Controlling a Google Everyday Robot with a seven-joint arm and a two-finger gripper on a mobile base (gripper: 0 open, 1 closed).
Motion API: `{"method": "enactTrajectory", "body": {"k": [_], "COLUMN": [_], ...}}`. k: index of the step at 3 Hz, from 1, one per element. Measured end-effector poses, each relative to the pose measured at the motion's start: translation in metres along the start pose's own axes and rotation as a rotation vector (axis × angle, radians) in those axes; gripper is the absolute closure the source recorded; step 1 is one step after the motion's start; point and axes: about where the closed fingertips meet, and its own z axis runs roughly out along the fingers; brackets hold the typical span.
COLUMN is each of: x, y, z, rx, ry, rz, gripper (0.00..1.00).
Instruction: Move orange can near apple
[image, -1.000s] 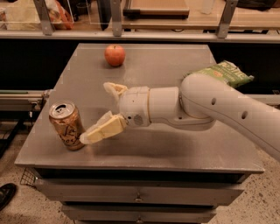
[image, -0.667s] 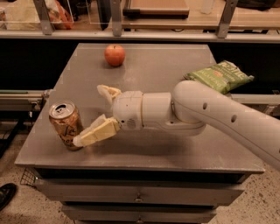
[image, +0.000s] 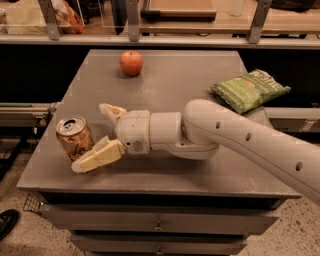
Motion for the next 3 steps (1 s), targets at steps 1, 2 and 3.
{"method": "enactTrajectory", "body": {"k": [1,2,3], "x": [-0.005,-0.012,-0.022], "y": [0.007,0.016,0.023], "z": [0.007,0.010,0.014], "rx": [-0.009,-0.004,0.006], "ry": [0.000,0.011,0.022], "rz": [-0.015,-0.053,-0.089], "gripper": [0.00,0.13,0.36]}}
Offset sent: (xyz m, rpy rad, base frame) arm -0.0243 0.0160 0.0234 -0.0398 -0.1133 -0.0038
